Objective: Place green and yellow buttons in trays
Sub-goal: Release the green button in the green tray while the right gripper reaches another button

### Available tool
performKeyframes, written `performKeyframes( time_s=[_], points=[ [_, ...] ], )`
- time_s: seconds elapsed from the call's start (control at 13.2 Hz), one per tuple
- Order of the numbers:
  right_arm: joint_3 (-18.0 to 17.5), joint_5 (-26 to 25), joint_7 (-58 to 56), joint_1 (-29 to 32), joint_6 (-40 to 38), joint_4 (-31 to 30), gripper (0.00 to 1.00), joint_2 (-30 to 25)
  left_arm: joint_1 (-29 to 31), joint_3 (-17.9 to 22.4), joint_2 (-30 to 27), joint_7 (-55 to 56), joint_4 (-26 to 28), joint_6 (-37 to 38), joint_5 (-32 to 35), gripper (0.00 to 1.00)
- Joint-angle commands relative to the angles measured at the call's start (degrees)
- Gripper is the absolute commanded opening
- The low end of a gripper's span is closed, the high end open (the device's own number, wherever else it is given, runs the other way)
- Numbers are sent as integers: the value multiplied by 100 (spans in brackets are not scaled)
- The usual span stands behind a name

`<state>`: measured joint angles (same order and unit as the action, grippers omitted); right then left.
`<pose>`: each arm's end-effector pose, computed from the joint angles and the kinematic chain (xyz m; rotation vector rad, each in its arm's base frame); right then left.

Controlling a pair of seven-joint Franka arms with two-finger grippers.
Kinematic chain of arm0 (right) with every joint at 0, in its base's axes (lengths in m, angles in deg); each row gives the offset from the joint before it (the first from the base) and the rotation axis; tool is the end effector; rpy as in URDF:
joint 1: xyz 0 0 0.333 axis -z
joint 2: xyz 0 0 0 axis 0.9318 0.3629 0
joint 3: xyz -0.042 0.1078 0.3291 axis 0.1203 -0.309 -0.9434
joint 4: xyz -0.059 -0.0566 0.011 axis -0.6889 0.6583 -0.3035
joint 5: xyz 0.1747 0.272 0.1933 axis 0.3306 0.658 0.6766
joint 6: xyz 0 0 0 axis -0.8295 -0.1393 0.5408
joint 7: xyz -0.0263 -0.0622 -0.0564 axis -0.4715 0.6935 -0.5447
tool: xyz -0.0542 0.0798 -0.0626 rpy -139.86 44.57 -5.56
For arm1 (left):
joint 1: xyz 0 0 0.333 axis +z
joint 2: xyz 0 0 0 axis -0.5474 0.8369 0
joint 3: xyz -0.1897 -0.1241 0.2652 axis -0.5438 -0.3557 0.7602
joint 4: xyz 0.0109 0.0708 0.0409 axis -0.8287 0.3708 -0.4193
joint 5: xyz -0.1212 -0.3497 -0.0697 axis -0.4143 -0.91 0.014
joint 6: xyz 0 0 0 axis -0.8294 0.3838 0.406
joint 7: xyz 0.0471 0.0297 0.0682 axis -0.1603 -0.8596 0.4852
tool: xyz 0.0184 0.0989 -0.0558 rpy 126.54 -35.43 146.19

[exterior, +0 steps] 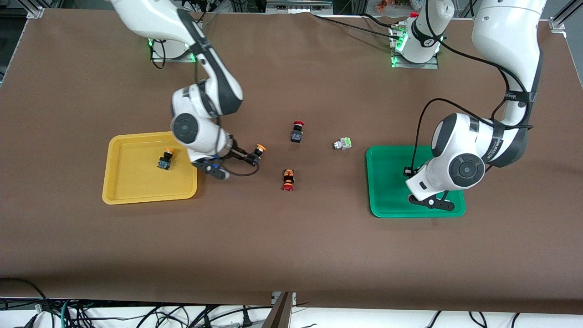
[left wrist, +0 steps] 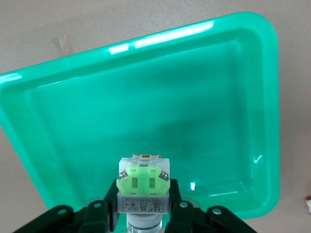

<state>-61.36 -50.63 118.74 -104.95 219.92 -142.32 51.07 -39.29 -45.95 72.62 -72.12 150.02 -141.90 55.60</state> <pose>0.5445 0.3464 0.2537 -2.9068 0.7354 0.2613 0.6447 -0.1175 0.3017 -3.0171 0.2815 0.3901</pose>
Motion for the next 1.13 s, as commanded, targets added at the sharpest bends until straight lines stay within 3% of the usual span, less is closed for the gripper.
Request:
performKeyframes(
  time_s=[0.0,0.15,0.23,0.45,0.53,0.68,0.91,1.06],
  points=[
    [67,126,453,-288,450,121,98,371,31,-75,-256,-33,18,102,9,100],
    [67,135,480,-446,775,69,92,564,4,-127,-502,3,-114,567,-43,100],
    [67,135,480,-491,803,60,76,609,13,-162,-651,3,-158,778,-261,100],
    [84,135,340,-465,698,68,11,504,-13,-276,-1030,282,-71,1183,-921,100],
    [119,126,296,-456,515,68,0,408,-5,-468,-1083,780,42,1219,-922,100],
    [504,109,-272,-447,-160,86,0,110,-31,-837,-1136,1896,446,1071,-861,100],
    [1470,91,-1896,-447,-1566,42,0,-392,-40,-1348,-1381,2551,1499,-139,-843,100],
    [1980,21,-2802,-447,-1684,-255,0,-586,-84,-1559,-1479,3197,2168,-1026,-843,100]
  ],
)
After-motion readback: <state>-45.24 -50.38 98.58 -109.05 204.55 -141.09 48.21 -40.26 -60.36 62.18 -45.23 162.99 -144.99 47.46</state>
